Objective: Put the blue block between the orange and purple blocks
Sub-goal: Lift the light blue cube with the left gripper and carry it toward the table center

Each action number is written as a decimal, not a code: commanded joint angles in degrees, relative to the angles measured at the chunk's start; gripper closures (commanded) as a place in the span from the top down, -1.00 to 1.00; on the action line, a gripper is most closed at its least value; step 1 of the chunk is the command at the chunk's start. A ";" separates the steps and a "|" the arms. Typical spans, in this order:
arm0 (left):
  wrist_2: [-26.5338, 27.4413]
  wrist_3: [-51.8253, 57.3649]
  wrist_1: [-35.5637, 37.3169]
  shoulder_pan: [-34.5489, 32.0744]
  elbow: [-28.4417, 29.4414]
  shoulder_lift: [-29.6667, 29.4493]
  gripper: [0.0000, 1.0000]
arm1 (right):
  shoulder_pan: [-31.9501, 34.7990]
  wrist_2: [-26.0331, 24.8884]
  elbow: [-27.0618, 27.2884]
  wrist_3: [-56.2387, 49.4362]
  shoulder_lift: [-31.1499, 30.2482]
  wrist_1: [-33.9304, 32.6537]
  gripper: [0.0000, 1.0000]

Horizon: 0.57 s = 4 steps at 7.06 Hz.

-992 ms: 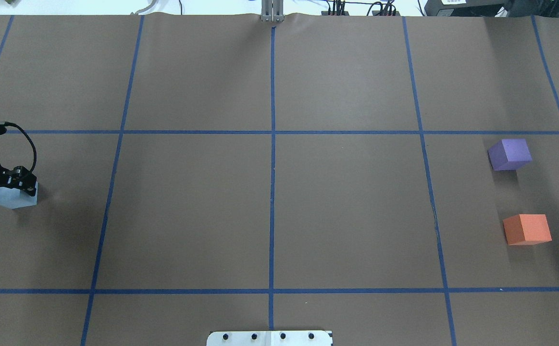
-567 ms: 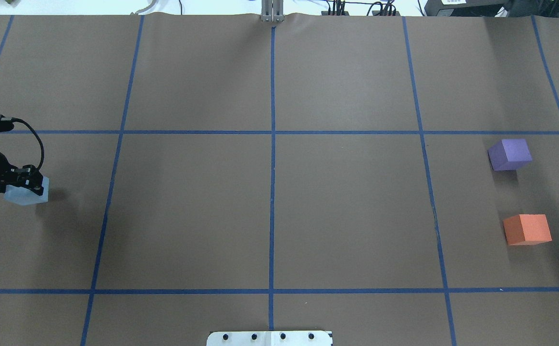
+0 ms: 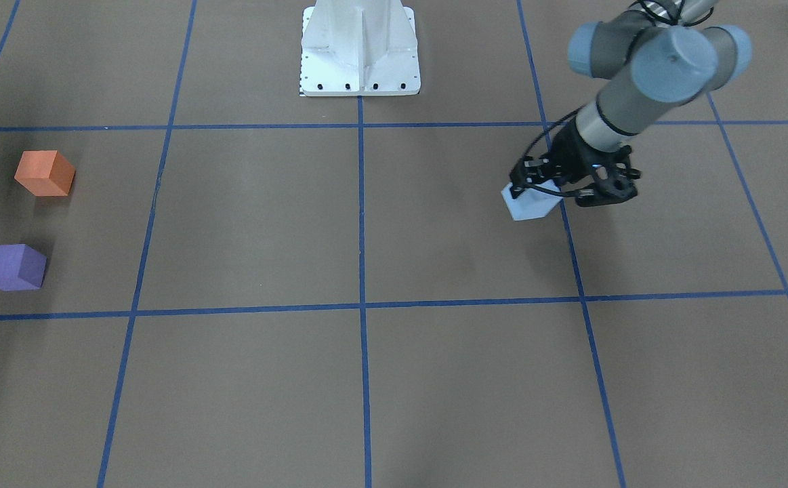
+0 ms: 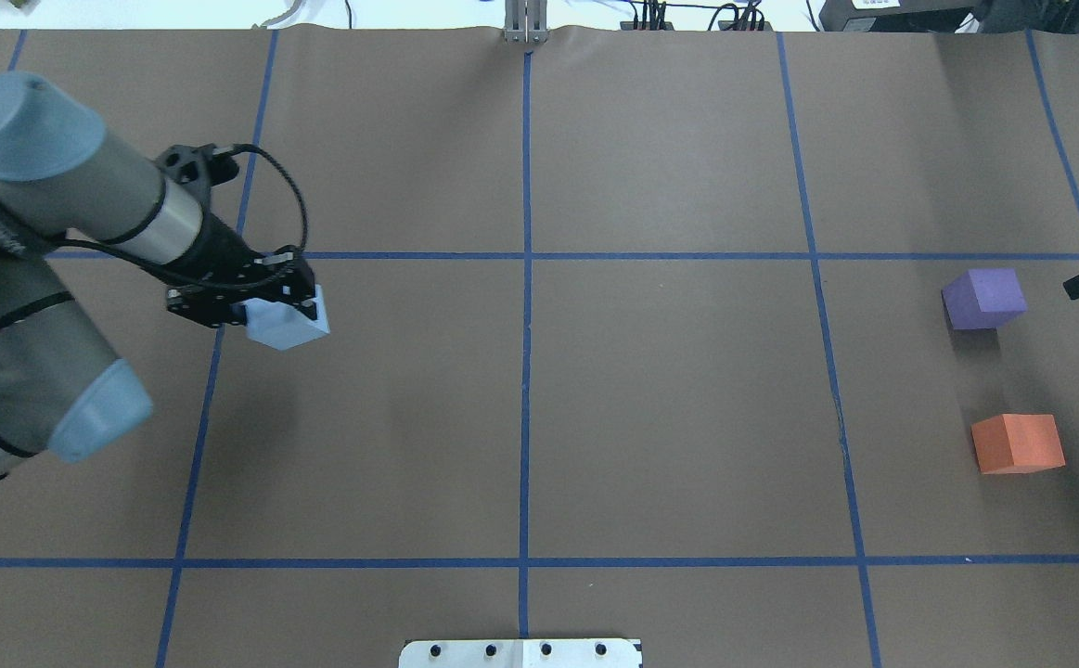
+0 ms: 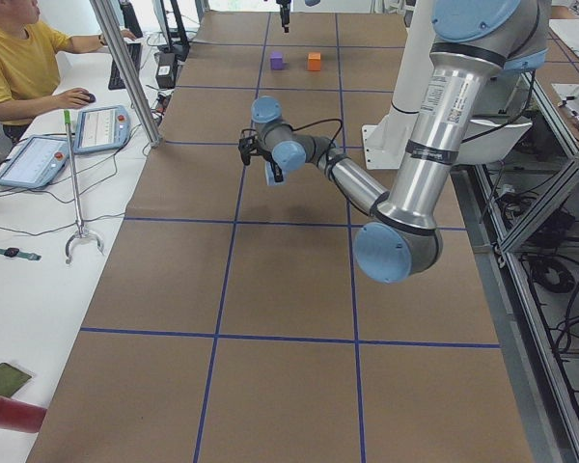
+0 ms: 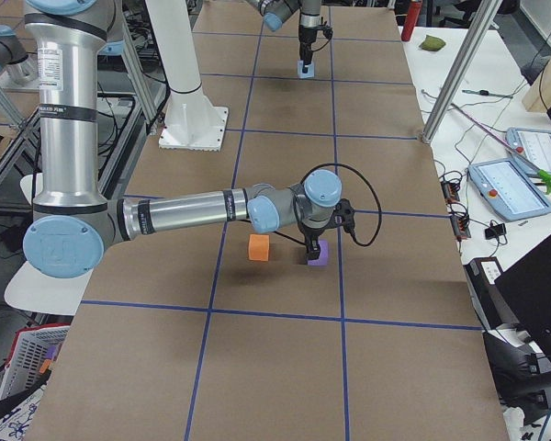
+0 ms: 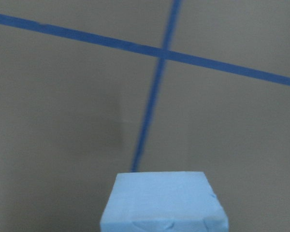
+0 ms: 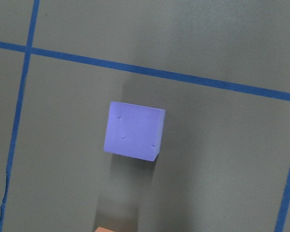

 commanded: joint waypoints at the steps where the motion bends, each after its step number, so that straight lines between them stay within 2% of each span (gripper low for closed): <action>1: 11.55 -2.72 4.80 9.57 11.78 -19.21 -1.00 | -1.58 -0.22 -0.16 3.58 1.02 1.92 1.00; 3: 20.79 -2.19 3.93 15.65 39.31 -42.20 -1.00 | -2.73 0.04 0.19 4.64 1.29 2.09 1.00; 4: 26.15 3.47 3.57 18.82 44.33 -46.32 -1.00 | -3.17 0.04 0.10 4.64 1.73 2.35 1.00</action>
